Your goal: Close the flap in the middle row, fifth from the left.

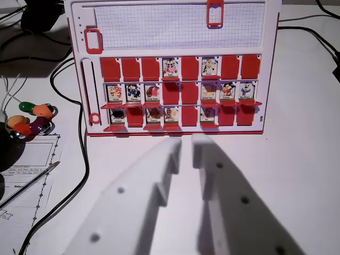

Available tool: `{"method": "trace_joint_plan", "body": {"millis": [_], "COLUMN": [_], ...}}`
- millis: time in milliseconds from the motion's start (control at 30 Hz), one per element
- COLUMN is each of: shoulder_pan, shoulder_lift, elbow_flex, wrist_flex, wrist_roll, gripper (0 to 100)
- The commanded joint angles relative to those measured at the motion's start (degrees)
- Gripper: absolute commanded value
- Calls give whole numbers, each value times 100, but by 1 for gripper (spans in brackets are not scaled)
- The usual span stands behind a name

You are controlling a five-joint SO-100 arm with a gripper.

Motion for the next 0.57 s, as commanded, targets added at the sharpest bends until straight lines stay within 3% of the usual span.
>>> {"method": "trace_joint_plan", "body": {"millis": [0, 533], "shoulder_pan": [-70, -141], "shoulder_lift": [202, 167], "elbow_flex": [-185, -308], "wrist_flex": [-18, -9], "wrist_roll": [44, 105], "gripper": [2, 2]}}
